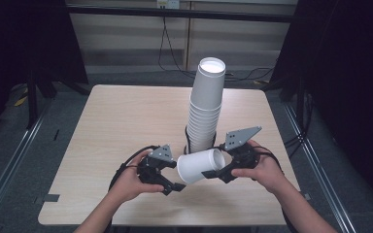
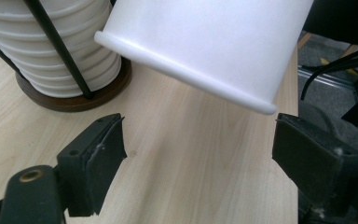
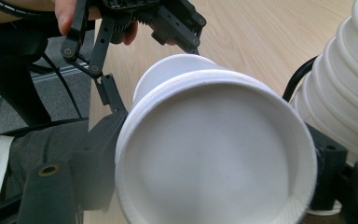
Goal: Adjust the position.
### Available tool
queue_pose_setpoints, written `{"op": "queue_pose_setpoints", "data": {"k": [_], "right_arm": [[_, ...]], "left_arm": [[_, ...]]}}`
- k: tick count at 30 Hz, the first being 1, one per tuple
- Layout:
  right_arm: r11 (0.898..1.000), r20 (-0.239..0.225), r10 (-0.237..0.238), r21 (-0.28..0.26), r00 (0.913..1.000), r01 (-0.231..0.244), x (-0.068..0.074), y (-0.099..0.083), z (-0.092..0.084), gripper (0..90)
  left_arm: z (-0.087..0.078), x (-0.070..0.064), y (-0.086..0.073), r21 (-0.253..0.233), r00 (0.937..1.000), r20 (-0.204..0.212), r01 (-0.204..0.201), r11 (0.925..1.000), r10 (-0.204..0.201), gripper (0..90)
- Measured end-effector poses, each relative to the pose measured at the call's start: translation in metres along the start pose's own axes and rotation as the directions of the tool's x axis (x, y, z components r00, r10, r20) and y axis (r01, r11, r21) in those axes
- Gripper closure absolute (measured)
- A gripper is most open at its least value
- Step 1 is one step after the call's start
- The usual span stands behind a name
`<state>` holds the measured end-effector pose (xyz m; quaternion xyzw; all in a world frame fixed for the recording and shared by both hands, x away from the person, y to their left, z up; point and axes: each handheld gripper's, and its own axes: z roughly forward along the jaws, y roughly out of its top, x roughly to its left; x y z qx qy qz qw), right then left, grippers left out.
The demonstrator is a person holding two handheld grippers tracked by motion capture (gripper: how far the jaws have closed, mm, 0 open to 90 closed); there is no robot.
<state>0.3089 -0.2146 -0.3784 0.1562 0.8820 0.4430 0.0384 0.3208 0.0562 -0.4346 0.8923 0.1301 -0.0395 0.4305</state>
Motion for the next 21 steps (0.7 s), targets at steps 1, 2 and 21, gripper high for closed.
{"op": "queue_pose_setpoints", "data": {"k": [1,2,21], "right_arm": [[1.0,-0.001,0.001,0.001,1.0,-0.001,0.0,0.0002,0.0002,22.3],[1.0,-0.004,0.005,0.003,1.0,-0.005,0.0,0.0004,0.0004,22.3],[1.0,-0.039,0.007,-0.024,0.9992,-0.008,0.0033,0.0016,0.0019,22.5]], "left_arm": [[0.0005,-0.0002,0.0,-0.004,1.0,0.0,0.002,1.0,-0.002,16.8],[0.001,-0.0007,0.0,-0.007,1.0,0.003,0.007,1.0,-0.007,16.8],[0.0066,-0.0023,0.0076,-0.047,0.9999,0.004,-0.016,0.9988,0.016,15.2]]}}
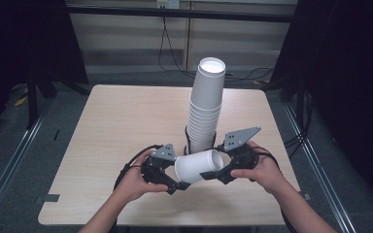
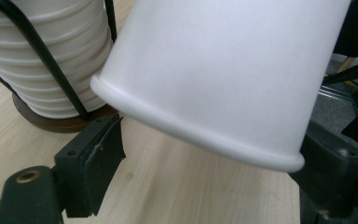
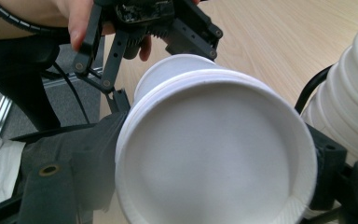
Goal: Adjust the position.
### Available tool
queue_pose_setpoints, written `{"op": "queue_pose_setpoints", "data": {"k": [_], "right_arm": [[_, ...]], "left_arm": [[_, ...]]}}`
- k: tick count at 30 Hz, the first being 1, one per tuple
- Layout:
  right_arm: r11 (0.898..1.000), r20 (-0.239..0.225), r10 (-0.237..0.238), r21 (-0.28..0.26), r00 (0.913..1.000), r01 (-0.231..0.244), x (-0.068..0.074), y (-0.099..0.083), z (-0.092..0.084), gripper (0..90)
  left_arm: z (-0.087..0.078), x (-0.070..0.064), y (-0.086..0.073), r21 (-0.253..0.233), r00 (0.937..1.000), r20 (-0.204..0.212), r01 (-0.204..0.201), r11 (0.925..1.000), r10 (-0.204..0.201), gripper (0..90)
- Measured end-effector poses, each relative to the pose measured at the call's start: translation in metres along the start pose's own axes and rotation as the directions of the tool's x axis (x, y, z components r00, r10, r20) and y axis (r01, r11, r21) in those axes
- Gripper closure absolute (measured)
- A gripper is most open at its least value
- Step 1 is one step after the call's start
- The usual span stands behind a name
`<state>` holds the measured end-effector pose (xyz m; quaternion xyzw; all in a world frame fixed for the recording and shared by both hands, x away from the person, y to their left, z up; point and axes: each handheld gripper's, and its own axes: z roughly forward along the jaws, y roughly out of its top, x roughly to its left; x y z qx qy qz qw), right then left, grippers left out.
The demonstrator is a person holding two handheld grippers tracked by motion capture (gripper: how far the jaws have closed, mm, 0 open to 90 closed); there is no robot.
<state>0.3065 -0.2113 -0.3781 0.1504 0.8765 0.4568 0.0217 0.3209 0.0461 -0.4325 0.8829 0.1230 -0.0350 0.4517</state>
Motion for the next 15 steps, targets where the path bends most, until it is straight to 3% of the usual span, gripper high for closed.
{"op": "queue_pose_setpoints", "data": {"k": [3,8,13,15], "right_arm": [[1.0,-0.019,0.0,-0.002,0.9998,0.0,0.001,0.0002,0.0004,22.7],[1.0,-0.041,-0.006,-0.015,0.9992,0.006,0.002,0.0008,-0.0001,22.8],[1.0,-0.051,-0.01,-0.017,0.9986,0.009,0.0018,-0.001,0.0007,23.0],[1.0,-0.053,-0.01,-0.014,0.9986,0.009,0.0018,-0.0014,0.0011,23.0]], "left_arm": [[0.0004,-0.0016,0.0025,-0.011,0.9993,0.013,-0.036,0.9993,0.036,13.1],[0.0008,0.0008,0.0008,-0.038,0.9987,0.039,-0.03,0.9988,0.032,8.4],[0.0009,0.0006,0.0011,-0.022,0.9981,0.008,-0.061,0.9979,0.062,4.3],[0.0013,0.0,0.0017,-0.022,0.9971,0.014,-0.074,0.997,0.074,3.9]]}}
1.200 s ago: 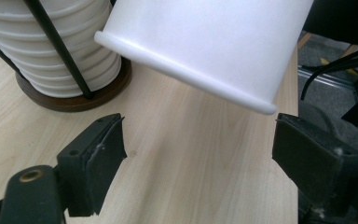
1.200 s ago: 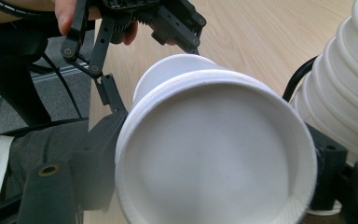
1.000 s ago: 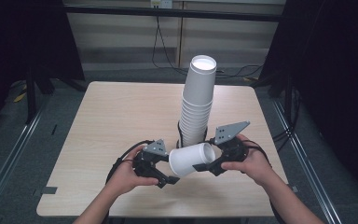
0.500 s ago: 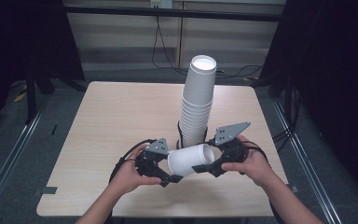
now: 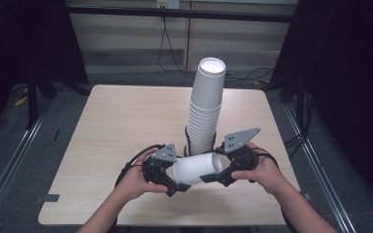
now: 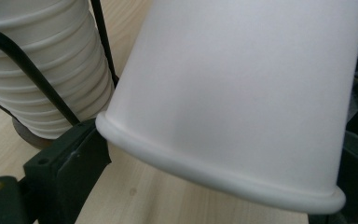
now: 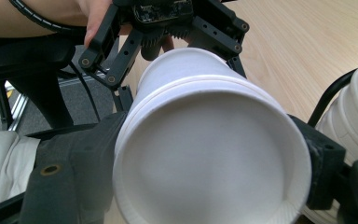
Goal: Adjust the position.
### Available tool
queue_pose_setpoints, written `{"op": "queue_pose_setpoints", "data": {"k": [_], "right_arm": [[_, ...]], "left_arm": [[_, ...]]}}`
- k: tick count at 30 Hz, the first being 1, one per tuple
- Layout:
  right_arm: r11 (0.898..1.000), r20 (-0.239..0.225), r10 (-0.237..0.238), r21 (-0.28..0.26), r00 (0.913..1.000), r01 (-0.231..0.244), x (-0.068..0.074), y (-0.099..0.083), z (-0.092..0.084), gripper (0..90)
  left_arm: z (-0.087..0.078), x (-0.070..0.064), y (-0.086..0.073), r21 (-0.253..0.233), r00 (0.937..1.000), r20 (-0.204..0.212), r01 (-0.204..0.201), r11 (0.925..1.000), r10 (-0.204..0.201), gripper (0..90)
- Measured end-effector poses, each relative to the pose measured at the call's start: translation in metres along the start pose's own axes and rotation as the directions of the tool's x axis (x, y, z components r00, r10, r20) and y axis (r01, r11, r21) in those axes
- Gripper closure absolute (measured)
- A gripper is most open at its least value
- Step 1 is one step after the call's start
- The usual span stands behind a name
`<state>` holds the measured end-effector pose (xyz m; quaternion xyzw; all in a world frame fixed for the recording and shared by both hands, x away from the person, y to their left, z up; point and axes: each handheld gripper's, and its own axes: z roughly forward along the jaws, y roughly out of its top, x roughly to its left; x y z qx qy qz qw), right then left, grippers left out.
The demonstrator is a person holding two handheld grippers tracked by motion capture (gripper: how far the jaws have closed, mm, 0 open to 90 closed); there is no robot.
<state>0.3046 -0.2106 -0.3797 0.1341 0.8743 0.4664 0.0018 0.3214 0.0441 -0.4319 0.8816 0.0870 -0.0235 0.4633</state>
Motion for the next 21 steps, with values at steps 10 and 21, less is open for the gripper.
{"op": "queue_pose_setpoints", "data": {"k": [10,21], "right_arm": [[1.0,-0.009,0.005,-0.01,0.9999,-0.005,-0.0016,0.0007,0.0003,22.9],[1.0,-0.021,0.012,-0.024,0.9997,-0.013,-0.0016,0.0031,0.0024,23.5]], "left_arm": [[-0.0022,-0.0004,0.0013,-0.009,0.9997,0.006,-0.025,0.9996,0.025,7.7],[-0.0072,-0.0015,0.0039,0.0,0.9998,0.01,-0.019,0.9998,0.019,11.6]]}}
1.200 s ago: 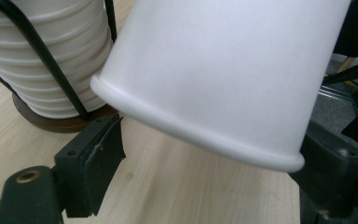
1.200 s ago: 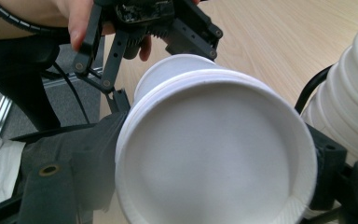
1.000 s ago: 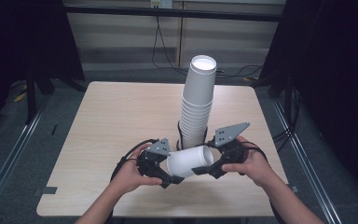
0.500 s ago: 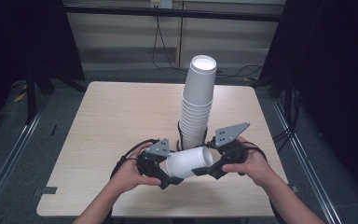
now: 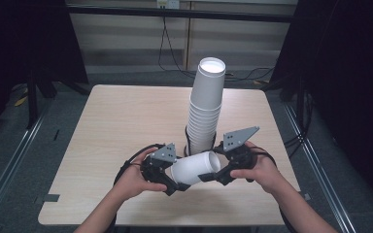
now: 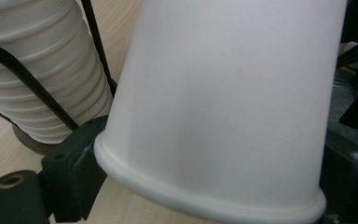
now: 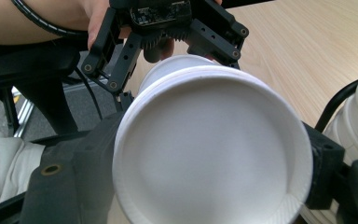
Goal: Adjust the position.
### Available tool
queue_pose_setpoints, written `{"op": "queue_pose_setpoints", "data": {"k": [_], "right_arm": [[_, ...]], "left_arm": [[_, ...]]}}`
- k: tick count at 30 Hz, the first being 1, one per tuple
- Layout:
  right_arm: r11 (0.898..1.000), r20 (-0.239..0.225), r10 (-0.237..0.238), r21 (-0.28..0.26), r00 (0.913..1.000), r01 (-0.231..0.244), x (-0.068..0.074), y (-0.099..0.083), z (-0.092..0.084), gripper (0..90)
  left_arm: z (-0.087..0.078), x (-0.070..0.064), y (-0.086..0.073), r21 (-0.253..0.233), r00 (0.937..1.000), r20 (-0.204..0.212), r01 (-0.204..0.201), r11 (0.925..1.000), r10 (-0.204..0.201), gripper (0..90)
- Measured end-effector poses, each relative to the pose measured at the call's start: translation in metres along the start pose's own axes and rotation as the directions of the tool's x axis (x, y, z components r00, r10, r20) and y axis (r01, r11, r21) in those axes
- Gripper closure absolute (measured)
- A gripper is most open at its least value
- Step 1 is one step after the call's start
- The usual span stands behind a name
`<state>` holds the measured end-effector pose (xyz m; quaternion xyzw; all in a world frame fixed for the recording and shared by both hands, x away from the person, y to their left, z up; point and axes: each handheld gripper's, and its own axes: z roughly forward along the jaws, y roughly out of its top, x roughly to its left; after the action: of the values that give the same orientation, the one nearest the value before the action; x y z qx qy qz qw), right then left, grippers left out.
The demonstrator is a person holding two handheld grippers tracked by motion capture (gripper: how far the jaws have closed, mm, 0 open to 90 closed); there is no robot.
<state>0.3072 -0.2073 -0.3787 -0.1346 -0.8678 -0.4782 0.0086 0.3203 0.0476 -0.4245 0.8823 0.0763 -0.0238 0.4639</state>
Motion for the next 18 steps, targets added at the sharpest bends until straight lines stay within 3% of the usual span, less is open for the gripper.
{"op": "queue_pose_setpoints", "data": {"k": [9,14,18], "right_arm": [[0.999,0.009,-0.009,0.034,0.9999,0.009,0.0013,-0.0009,0.0032,22.4],[0.994,0.046,-0.035,0.101,0.9983,0.03,0.0026,-0.0014,0.0052,15.8],[0.99,0.062,-0.042,0.134,0.9972,0.033,0.0034,-0.0008,0.004,13.2]], "left_arm": [[-0.0046,-0.0032,0.0059,0.087,0.9988,-0.028,-0.037,0.9955,0.039,14.1],[-0.007,-0.004,0.0074,0.1,0.9988,-0.044,-0.019,0.9948,0.023,14.3],[-0.0074,-0.0048,0.0084,0.129,0.9976,-0.044,-0.048,0.9905,0.054,14.6]]}}
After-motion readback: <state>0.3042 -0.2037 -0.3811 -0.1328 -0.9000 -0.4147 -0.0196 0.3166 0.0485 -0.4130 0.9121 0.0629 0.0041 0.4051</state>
